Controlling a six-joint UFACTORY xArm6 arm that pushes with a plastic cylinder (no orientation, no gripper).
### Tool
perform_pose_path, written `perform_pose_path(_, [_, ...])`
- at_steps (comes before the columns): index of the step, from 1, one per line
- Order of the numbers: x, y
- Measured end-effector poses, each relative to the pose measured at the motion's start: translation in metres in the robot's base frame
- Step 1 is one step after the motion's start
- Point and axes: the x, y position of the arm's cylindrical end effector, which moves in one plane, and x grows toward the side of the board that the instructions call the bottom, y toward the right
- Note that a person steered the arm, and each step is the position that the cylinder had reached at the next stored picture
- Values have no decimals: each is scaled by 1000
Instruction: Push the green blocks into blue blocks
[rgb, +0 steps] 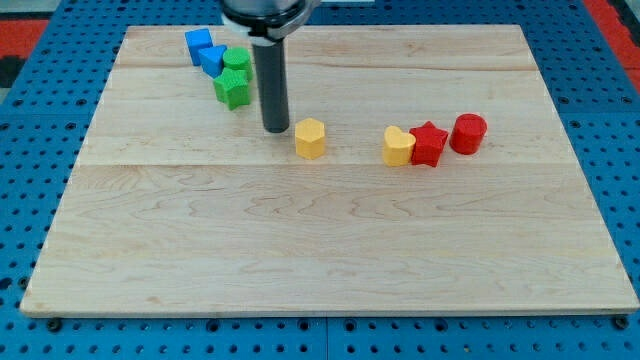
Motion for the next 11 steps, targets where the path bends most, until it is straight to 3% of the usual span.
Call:
perform_pose_path(1, [26,45])
perform_pose_path(2, [26,119])
perform_pose_path(3, [22,47])
perform_pose_path(5, [-46,-64])
perform_pose_path(6, [-50,-60])
perform_pose_path(7, [-53,-12])
perform_pose_path(9, [-114,-69])
perform_pose_path(11, [-116,-8])
